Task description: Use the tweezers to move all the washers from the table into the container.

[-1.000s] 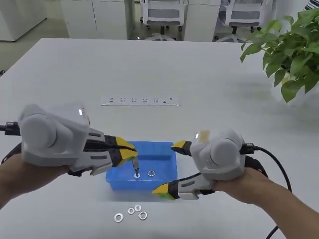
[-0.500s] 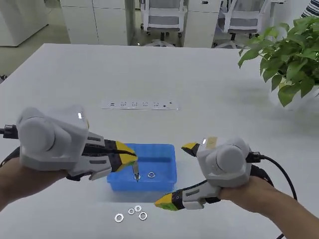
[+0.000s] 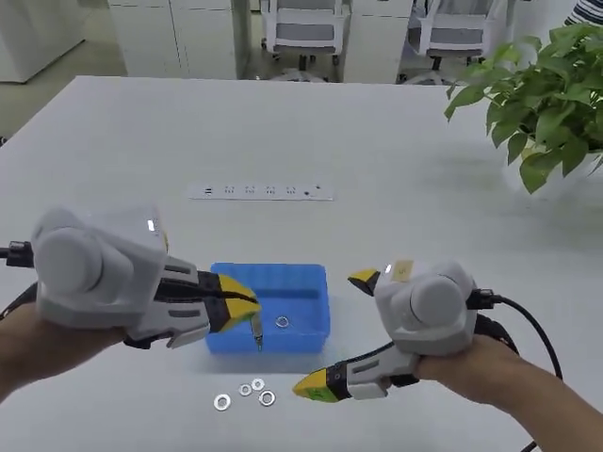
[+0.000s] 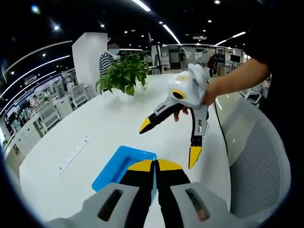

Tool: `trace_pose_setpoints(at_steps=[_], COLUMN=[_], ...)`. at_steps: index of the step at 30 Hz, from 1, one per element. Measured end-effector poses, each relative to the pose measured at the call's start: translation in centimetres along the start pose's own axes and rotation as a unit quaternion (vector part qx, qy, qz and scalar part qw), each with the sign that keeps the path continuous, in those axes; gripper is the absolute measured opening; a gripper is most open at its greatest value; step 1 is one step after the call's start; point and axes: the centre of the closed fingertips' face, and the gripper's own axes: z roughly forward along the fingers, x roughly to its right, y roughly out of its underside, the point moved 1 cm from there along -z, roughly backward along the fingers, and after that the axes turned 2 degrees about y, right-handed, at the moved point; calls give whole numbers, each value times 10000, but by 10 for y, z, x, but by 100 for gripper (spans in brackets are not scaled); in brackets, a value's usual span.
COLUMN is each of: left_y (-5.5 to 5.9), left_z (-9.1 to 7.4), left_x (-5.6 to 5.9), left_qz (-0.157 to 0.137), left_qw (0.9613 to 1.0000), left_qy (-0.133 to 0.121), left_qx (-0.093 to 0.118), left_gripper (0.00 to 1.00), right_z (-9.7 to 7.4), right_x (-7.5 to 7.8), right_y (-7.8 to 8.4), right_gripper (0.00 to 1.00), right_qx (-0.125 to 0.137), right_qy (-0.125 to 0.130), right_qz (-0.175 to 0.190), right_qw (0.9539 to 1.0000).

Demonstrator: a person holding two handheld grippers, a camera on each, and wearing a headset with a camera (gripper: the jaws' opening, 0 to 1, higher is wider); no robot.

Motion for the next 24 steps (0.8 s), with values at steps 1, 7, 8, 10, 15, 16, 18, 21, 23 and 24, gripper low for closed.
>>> trace_pose_setpoints(at_steps=[1,7,8,10,15,16,18,21,23,24], left_y=[1,5,6,7,11,12,13,17,19,20], left_z=[1,6,7,8,11,12,13,14,16,16], left_x=[1,6,7,8,11,12,13,16,18,19], left_qz=[-12,-22,-23,-27,-63,-69,-98,-114,-138,-142], left_qw=[10000,9999,9999,9999,9997,9997,9997,9995,9994,9994], left_qy=[21,120,134,157,214,222,238,270,303,312], left_qx=[-2,-21,-19,-15,-42,-46,-58,-84,-99,-107], left_gripper=[5,5,5,5,5,5,5,5,5,5], right_z=[-1,-2,-2,-2,-1,-1,-1,0,0,0], right_x=[-1,-1,-1,-1,-2,-2,-4,-6,-7,-8], right_y=[1,6,6,7,12,13,14,18,19,20], right_gripper=[100,100,100,100,100,100,100,100,100,100], right_qx=[4,-5,3,0,-82,-90,-107,-156,-168,-180], right_qy=[0,29,31,29,13,11,-14,-29,-43,-47], right_qz=[19,73,90,112,97,94,110,114,119,128], right_qw=[10000,10000,10000,9999,9999,9999,9999,9998,9998,9997])
